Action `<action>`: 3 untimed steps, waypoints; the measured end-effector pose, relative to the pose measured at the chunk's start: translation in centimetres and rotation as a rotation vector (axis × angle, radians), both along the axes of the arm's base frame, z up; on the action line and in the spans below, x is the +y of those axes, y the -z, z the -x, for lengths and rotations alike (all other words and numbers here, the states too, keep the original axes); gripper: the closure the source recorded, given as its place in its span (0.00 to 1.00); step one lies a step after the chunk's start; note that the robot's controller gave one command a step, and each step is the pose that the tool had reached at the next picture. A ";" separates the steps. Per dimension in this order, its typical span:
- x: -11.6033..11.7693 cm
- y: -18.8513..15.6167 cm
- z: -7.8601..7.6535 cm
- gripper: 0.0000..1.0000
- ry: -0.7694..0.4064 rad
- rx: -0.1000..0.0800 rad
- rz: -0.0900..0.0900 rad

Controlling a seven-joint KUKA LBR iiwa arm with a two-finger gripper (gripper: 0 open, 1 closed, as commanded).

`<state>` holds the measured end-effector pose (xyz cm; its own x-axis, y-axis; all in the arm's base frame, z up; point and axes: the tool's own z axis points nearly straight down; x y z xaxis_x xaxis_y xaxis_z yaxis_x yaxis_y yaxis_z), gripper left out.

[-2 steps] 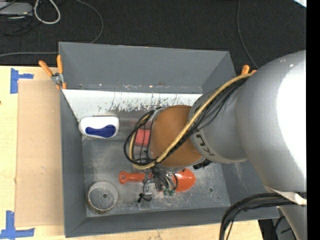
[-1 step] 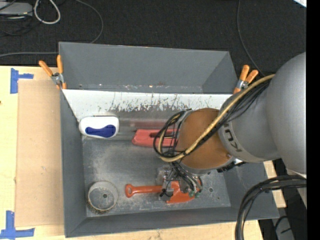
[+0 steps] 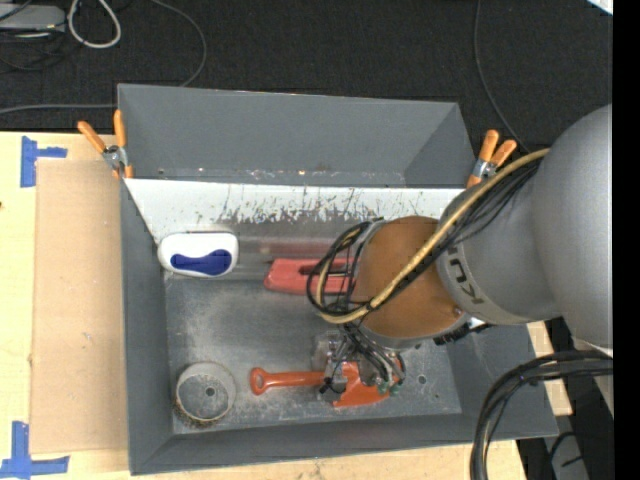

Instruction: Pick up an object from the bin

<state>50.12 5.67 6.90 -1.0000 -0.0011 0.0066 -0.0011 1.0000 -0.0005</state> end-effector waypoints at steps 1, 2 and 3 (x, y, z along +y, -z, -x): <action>0.3 -9.8 -0.5 1.00 0.001 0.004 0.000; 0.3 -2.9 -0.2 1.00 0.002 0.003 0.000; 0.6 -9.4 0.7 1.00 0.004 0.007 0.000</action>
Offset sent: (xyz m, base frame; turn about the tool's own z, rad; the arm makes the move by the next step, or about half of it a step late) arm -0.0004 0.0036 0.0014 0.0019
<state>49.40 6.30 16.29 -0.9999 0.0024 0.0139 0.0024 1.0000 -0.0009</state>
